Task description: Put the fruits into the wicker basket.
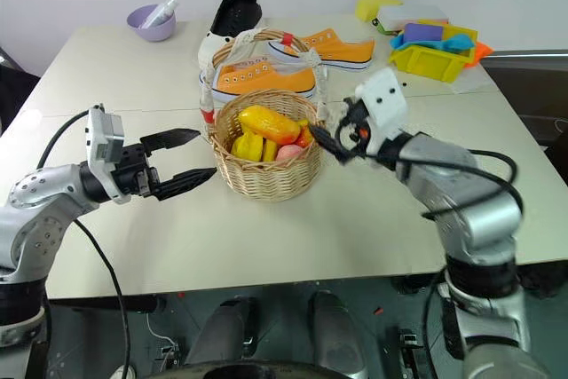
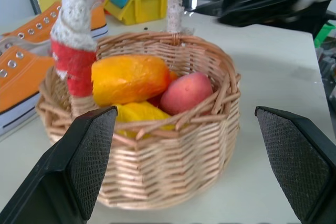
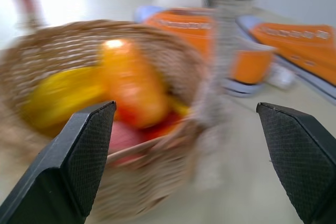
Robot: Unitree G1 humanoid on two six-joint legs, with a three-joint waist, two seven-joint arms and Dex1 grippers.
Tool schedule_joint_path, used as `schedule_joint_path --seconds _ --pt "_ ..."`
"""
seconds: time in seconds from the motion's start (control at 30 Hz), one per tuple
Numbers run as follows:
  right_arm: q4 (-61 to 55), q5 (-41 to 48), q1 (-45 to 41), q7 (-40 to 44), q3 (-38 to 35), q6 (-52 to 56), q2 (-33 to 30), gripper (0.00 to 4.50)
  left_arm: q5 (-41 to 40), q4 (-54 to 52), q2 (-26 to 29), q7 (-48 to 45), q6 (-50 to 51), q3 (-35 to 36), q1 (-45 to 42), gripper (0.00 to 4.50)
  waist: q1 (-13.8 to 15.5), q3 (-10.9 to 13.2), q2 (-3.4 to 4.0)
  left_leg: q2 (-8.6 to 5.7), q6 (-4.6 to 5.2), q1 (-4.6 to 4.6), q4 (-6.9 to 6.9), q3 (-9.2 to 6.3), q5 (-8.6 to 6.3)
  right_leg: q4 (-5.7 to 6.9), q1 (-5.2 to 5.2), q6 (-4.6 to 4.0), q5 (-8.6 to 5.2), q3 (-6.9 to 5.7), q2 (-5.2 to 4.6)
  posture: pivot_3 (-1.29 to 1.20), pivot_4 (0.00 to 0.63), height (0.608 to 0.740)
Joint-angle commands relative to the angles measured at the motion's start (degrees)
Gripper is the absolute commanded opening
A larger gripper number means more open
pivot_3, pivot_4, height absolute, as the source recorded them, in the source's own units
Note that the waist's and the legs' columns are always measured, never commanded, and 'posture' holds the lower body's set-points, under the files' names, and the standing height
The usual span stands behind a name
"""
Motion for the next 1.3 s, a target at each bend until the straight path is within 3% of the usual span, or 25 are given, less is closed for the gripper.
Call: schedule_joint_path --seconds 0.03,0.07,0.13,0.37,0.4,0.53,0.67,0.97,1.0,1.13,1.3 --pt "4.2 -1.6 -3.4 -1.4 0.4 -3.4 2.7 4.46 -0.2 -0.5 -0.3 0.1 -0.8 0.2 -0.9 4.5 0.0 0.0 0.0 0.0 0.0 0.0 -0.03 -0.01 0.0 0.01 -0.01 0.0 0.0 0.0 0.0 0.0 0.15 0.738" --pt "6.1 -2.4 -4.0 -2.1 0.5 -4.0 3.4 4.46 -0.2 -0.8 -0.4 0.2 -0.9 0.1 -0.7 4.5 0.0 0.0 0.0 0.01 0.0 -0.01 -0.04 -0.02 0.0 0.01 -0.01 0.01 0.0 0.0 0.0 0.0 0.15 0.738" --pt "8.1 -2.8 -4.8 -2.7 -0.2 -4.5 4.2 3.64 -0.4 -1.6 -0.6 0.7 -0.8 0.4 -0.2 4.5 0.1 0.0 0.0 0.01 0.0 -0.06 -0.07 -0.02 0.0 -0.01 -0.05 0.01 0.0 -0.01 -0.03 0.0 0.15 0.738" --pt "6.5 -0.8 -5.2 -3.1 -4.1 -3.9 4.6 0.16 -0.6 -2.9 -0.8 2.1 -1.0 1.2 1.0 4.5 0.3 0.0 0.0 0.02 0.0 -0.11 -0.05 -0.05 0.0 -0.02 -0.06 0.02 0.0 -0.01 -0.08 0.0 0.15 0.738" --pt "5.7 -0.9 -4.9 -3.9 -6.0 -4.4 4.1 0.07 -0.5 -3.0 -0.9 2.4 -1.1 1.1 1.0 4.5 0.3 0.0 0.01 0.01 0.0 -0.11 -0.04 -0.05 0.0 -0.02 -0.06 0.02 0.0 -0.01 -0.08 0.0 0.15 0.738" --pt "7.2 -3.1 -3.7 -6.9 -13.3 -6.7 0.6 0.07 0.1 -3.2 -1.9 3.3 -1.4 0.1 0.7 4.5 0.5 0.0 0.01 0.0 0.0 -0.15 -0.03 -0.07 0.0 -0.03 -0.06 0.02 0.0 -0.02 -0.09 0.0 0.15 0.738" --pt "16.6 -8.9 -3.7 -13.1 -20.4 -11.3 -4.9 0.07 0.4 -2.8 -3.6 4.0 -1.3 -1.8 -0.7 4.5 0.5 0.0 0.01 -0.07 0.0 -0.16 -0.02 -0.04 0.0 -0.06 -0.05 0.02 0.0 -0.02 -0.11 0.0 0.15 0.738" --pt "29.9 -12.1 -4.5 -15.4 -22.7 -18.7 -7.3 0.07 2.4 -1.4 -7.6 6.7 -1.6 -5.0 -4.4 4.5 -1.0 0.0 0.08 -0.02 0.01 0.08 -0.17 0.15 0.0 0.09 -0.06 0.01 0.0 0.15 0.01 0.0 0.15 0.738" --pt "29.2 -11.6 -4.1 -15.0 -23.2 -19.1 -7.2 1.05 2.9 -1.5 -7.8 7.1 -1.8 -5.2 -4.4 4.5 -1.2 0.0 0.08 0.0 0.01 0.08 -0.17 0.13 0.0 0.1 -0.06 0.01 0.0 0.15 0.04 0.0 0.15 0.738" --pt "24.9 -13.1 0.1 -13.5 -22.8 -21.3 -9.0 2.93 4.3 -0.8 -8.3 8.3 -2.8 -4.5 -4.0 4.5 -1.1 0.0 0.08 0.01 0.01 0.07 -0.15 0.1 0.0 0.1 -0.05 0.01 0.0 0.15 0.07 0.0 0.15 0.738" --pt "18.2 -12.0 13.4 -3.6 -25.3 -26.8 -13.4 2.93 6.6 2.6 -7.2 9.4 -5.2 -1.4 -1.2 4.5 0.1 0.0 0.09 -0.01 0.01 0.03 -0.13 0.08 0.0 0.03 -0.02 0.05 -0.02 0.15 0.04 0.0 0.15 0.738"
